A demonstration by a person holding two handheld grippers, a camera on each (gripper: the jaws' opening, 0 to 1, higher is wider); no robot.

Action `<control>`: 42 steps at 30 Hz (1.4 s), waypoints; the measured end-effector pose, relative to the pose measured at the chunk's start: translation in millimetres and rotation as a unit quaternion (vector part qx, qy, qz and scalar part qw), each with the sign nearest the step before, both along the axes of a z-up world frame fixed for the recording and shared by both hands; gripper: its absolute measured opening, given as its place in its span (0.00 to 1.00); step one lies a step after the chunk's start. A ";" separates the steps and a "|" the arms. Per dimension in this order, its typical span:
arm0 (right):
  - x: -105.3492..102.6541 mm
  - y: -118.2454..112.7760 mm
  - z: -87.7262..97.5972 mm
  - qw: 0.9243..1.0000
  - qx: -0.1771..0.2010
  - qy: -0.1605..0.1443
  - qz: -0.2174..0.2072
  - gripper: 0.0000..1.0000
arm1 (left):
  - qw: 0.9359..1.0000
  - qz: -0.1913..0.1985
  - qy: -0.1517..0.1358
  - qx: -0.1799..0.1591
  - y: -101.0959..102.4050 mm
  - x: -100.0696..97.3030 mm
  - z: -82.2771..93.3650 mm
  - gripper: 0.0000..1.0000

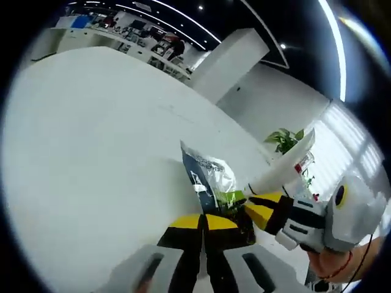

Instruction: Arrange the skincare products in the storage area until every visible bottle or jar stands upright without overlapping.

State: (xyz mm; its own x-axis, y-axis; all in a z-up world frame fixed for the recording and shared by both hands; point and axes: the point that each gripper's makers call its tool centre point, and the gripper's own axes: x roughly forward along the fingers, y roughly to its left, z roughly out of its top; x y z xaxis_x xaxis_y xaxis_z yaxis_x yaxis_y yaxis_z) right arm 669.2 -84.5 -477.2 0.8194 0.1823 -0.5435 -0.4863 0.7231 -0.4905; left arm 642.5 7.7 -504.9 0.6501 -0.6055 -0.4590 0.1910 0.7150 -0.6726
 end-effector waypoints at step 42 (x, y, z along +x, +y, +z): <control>-34.2 -12.0 -33.4 0.998 0.053 0.009 0.023 0.00 | 0.957 0.028 -0.180 0.227 53.7 -20.3 52.7 0.19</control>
